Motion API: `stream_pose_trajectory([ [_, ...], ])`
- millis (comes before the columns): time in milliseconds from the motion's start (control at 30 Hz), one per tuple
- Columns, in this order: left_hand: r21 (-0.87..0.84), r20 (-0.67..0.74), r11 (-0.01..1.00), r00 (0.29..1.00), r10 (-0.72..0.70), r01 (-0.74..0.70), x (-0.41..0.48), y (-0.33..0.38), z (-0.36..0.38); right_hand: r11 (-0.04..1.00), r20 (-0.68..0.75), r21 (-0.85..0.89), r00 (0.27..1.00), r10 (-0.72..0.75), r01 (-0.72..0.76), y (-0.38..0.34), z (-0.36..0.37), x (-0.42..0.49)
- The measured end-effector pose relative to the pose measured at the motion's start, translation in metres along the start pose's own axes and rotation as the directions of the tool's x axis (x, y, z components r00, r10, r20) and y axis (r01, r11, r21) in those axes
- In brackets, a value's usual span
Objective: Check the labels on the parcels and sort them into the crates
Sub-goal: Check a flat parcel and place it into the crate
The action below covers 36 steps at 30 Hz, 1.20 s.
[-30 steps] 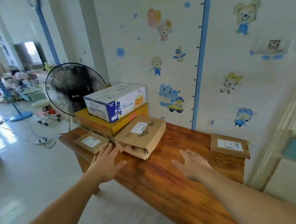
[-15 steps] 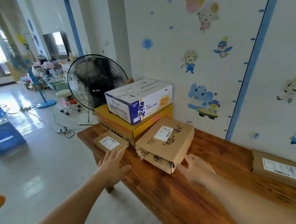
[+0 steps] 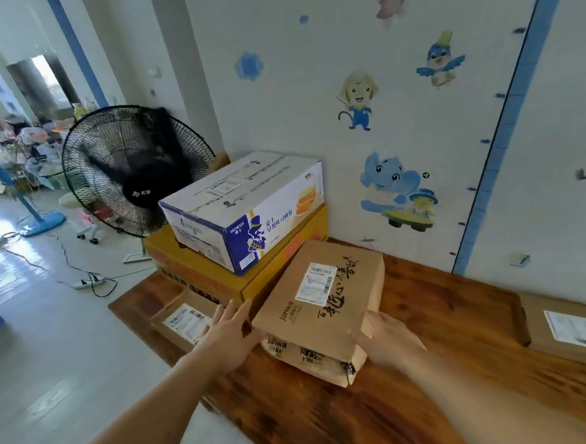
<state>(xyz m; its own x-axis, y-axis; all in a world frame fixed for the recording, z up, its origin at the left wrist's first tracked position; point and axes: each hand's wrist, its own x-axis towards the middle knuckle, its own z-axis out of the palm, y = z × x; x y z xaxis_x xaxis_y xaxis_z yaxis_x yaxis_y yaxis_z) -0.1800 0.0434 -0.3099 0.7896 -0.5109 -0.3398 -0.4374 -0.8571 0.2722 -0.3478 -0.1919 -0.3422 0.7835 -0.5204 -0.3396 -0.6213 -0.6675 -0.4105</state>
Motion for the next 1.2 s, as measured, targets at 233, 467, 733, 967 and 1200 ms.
stream_pose_trajectory([
  [233,-0.096,0.158,0.987,0.977,0.146,-0.131,0.060,0.006,0.005,0.965,0.024,0.131,0.974,0.227,-0.228,-0.015,0.038,0.011],
  [467,-0.261,0.247,0.964,0.962,0.117,-0.051,0.107,-0.013,0.017,0.846,0.044,0.323,0.899,0.435,-0.425,-0.032,0.079,0.016],
  [733,-0.365,0.345,0.929,0.918,0.195,-0.060,0.114,-0.025,0.031,0.732,0.053,0.451,0.834,0.549,-0.511,-0.045,0.095,0.012],
  [967,-0.303,0.359,0.939,0.892,0.273,-0.165,0.087,0.006,0.047,0.722,0.030,0.416,0.802,0.596,-0.553,-0.017,0.084,-0.022],
  [1200,-0.214,0.395,0.932,0.847,0.357,-0.293,0.053,0.054,0.074,0.695,-0.025,0.427,0.761,0.649,-0.579,0.031,0.081,-0.080],
])
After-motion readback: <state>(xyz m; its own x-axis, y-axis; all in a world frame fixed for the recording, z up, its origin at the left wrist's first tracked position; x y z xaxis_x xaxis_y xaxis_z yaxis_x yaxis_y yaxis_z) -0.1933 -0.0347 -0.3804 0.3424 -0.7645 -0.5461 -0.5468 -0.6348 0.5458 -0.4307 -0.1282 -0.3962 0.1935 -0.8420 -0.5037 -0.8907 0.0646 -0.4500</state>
